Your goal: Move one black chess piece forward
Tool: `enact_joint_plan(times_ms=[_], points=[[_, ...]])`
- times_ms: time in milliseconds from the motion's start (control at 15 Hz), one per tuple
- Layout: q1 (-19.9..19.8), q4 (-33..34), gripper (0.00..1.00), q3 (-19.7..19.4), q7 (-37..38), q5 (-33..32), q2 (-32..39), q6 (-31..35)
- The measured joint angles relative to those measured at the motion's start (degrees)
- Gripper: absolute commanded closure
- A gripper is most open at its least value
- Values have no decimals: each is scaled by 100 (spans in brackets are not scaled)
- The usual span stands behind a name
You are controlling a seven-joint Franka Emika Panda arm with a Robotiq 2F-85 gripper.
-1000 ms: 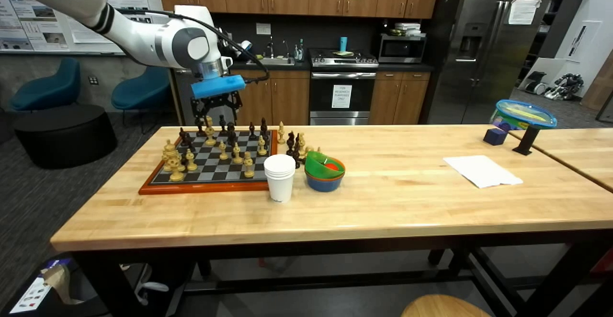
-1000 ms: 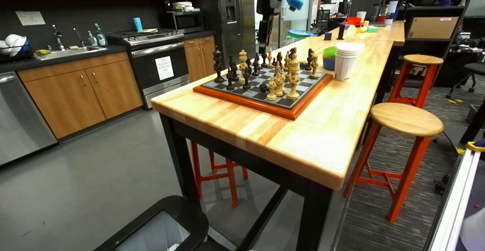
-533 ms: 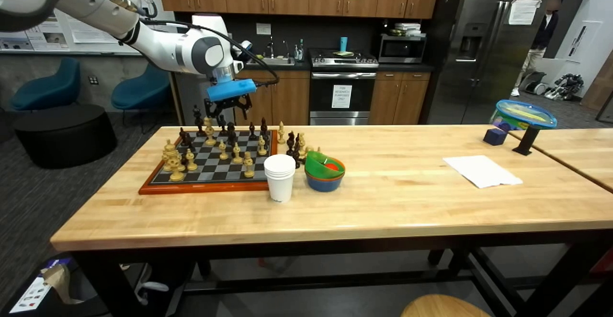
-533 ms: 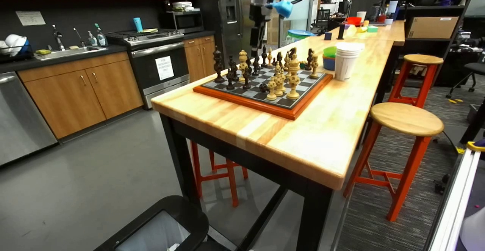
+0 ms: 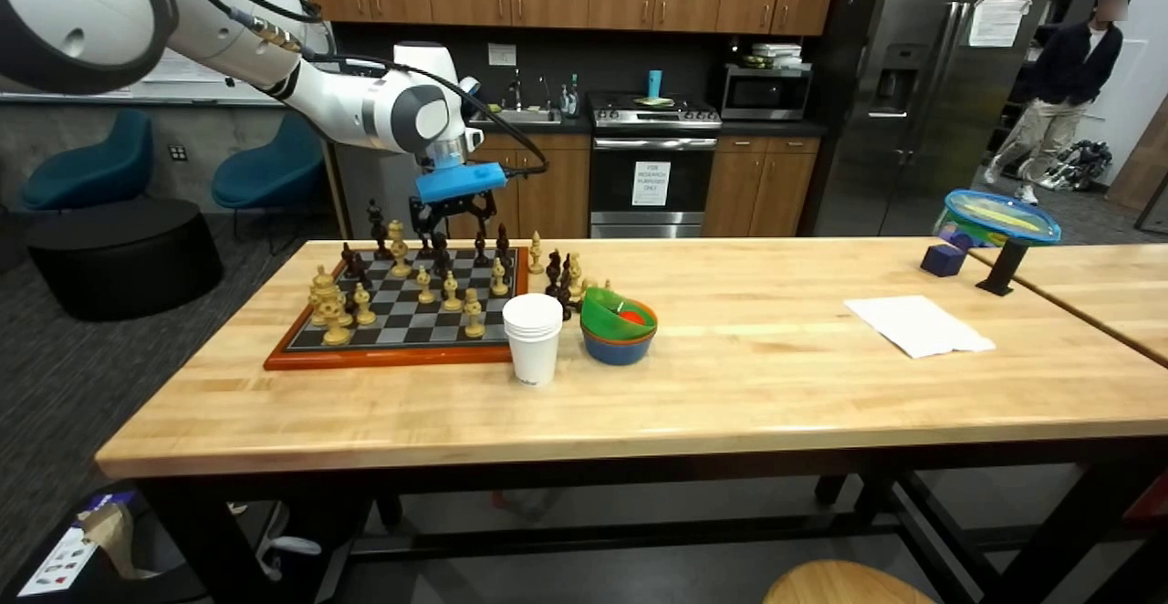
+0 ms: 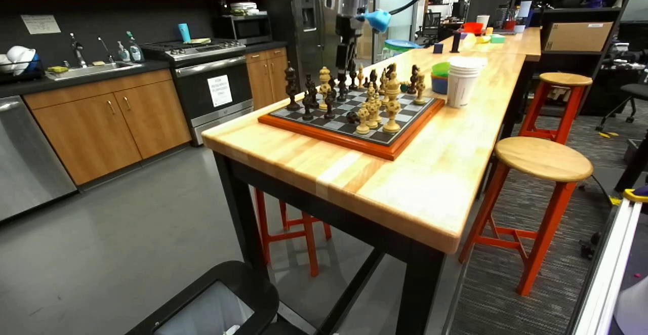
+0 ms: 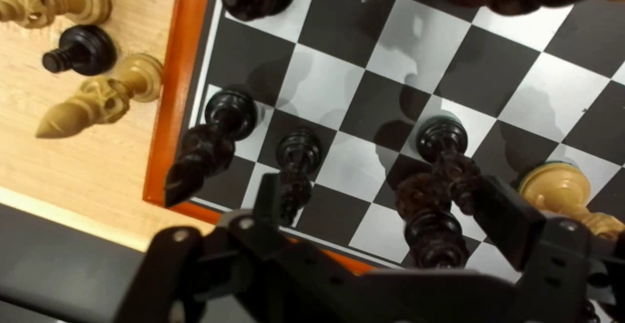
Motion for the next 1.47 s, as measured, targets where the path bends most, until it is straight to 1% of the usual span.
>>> enact_joint_plan(times_ms=[667,1067,1133,1200,1267,1400,1467], points=[[-57,66,0,178,16,243,63,-527],[-57,24,0,224,23,337,64,-644],[-57,19,25,228,25,338,64,-645],[-57,15,26,230,27,339,64,-645],[-57,13,30,231,28,339,64,-646],[-57,13,46,231,31,339,64,-646],[-59,12,55,231,32,339,64,-646]])
